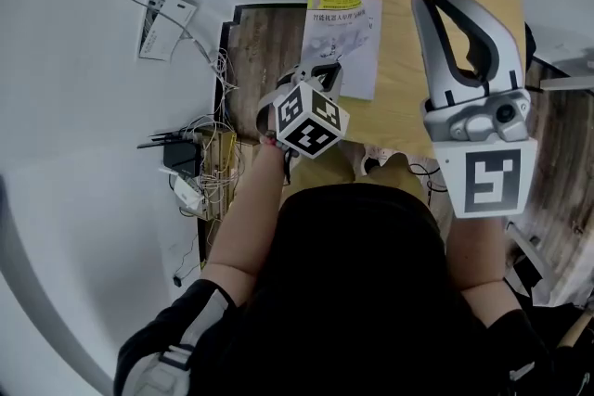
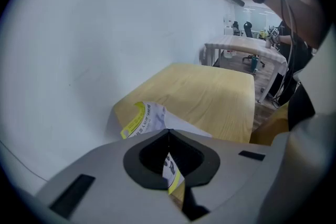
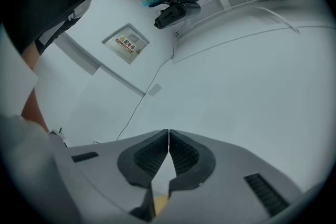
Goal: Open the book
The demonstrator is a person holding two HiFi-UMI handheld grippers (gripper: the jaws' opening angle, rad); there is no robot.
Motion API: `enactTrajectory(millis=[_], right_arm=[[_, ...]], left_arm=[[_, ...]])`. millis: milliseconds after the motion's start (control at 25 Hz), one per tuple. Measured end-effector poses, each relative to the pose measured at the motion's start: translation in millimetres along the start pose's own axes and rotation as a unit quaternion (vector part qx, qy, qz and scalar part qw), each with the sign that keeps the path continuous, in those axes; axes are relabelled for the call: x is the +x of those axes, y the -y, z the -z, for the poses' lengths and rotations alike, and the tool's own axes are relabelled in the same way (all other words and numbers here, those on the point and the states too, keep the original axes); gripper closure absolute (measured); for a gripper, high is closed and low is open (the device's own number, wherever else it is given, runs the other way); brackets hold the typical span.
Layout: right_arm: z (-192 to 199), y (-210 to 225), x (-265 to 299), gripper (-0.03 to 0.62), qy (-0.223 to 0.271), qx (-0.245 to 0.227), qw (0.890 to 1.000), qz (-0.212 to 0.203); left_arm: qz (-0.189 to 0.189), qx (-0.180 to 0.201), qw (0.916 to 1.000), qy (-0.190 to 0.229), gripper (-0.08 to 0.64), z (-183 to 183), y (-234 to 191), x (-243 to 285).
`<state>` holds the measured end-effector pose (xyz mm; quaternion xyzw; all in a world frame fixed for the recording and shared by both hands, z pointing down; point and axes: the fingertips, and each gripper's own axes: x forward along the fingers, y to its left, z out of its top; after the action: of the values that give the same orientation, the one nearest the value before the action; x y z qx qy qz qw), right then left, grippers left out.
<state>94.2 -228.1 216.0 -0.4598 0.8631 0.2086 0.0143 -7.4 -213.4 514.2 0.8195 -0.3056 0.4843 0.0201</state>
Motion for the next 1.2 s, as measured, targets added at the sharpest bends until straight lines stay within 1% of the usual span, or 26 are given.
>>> enactTrajectory(millis=[120,320,520,720,960,1200], right_arm=[[-4,-10,17,0.561,0.008,0.0,1.0,-0.013],[-9,-27,35,0.561,0.015,0.003,0.999,-0.035],[-13,-42,50,0.561,0.02,0.004,0.998,-0.052],[-10,-55,62,0.561,0.017,0.006,0.998,-0.063],[-4,-76,83,0.561,0.007,-0.002,0.997,-0.081],[8,-94,107,0.561,-0.003,0.007,0.995,-0.099]], left_arm=[[-0.032,-0.012,0.9994,0.003,0.548,10,-27,-17],[-0.08,-0.026,0.9965,-0.005,0.548,31,-61,-41],[-0.11,-0.049,0.9926,-0.016,0.548,57,-85,-57],[-0.125,-0.069,0.9893,-0.027,0.548,84,-101,-61],[-0.129,-0.101,0.9857,-0.04,0.548,117,-118,-63],[-0.13,-0.115,0.9823,-0.071,0.548,152,-131,-56]])
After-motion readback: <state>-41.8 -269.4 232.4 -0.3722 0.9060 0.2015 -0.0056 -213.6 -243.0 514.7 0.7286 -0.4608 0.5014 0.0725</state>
